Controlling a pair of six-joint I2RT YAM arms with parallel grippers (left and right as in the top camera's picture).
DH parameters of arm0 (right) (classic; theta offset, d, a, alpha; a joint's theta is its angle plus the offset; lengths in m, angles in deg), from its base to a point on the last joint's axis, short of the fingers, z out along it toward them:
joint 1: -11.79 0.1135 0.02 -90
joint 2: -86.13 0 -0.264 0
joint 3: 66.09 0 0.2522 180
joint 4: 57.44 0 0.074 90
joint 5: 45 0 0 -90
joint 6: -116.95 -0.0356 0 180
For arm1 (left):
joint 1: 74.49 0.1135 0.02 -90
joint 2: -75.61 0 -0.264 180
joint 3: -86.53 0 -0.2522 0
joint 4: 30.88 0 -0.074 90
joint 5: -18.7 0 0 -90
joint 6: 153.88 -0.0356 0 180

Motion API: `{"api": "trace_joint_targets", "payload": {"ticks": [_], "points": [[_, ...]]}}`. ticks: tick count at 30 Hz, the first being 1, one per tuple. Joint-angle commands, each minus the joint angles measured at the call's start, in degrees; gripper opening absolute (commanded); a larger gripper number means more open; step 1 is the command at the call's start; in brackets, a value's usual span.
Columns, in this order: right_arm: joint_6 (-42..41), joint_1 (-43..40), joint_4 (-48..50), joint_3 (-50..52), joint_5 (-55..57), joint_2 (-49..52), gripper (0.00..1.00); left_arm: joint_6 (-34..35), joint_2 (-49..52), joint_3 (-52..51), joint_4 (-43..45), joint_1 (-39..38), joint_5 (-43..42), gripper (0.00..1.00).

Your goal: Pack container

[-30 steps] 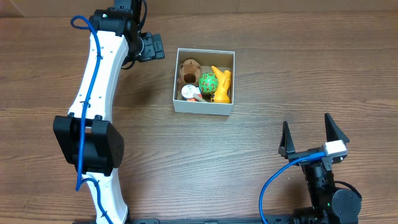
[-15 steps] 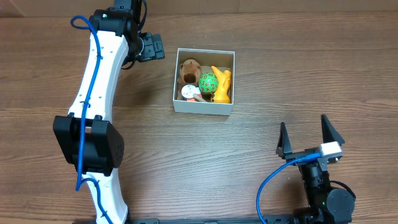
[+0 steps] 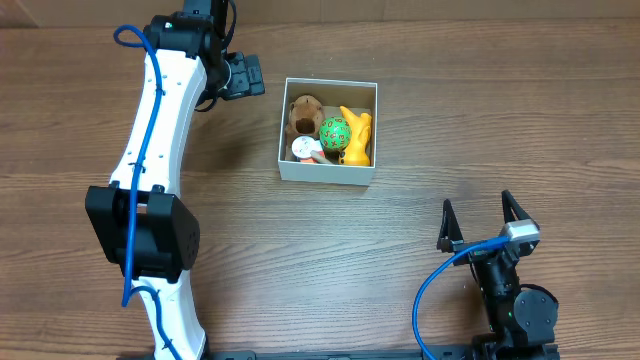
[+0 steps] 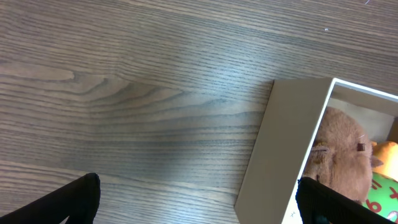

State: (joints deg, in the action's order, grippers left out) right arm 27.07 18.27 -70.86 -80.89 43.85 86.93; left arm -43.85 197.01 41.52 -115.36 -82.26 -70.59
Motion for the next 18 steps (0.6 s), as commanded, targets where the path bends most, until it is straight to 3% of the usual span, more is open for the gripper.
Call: {"api": "trace_joint_targets", "payload": {"ticks": [1,18], "points": [[-0.8,0.2,-1.5,0.6,0.7,-0.6,1.00,0.8,-0.9,0.2,0.1,0.2,-0.1,1.00],[-0.8,0.2,-5.2,0.6,0.7,-0.6,1.00,0.8,-0.9,0.2,0.1,0.2,-0.1,1.00]]}}
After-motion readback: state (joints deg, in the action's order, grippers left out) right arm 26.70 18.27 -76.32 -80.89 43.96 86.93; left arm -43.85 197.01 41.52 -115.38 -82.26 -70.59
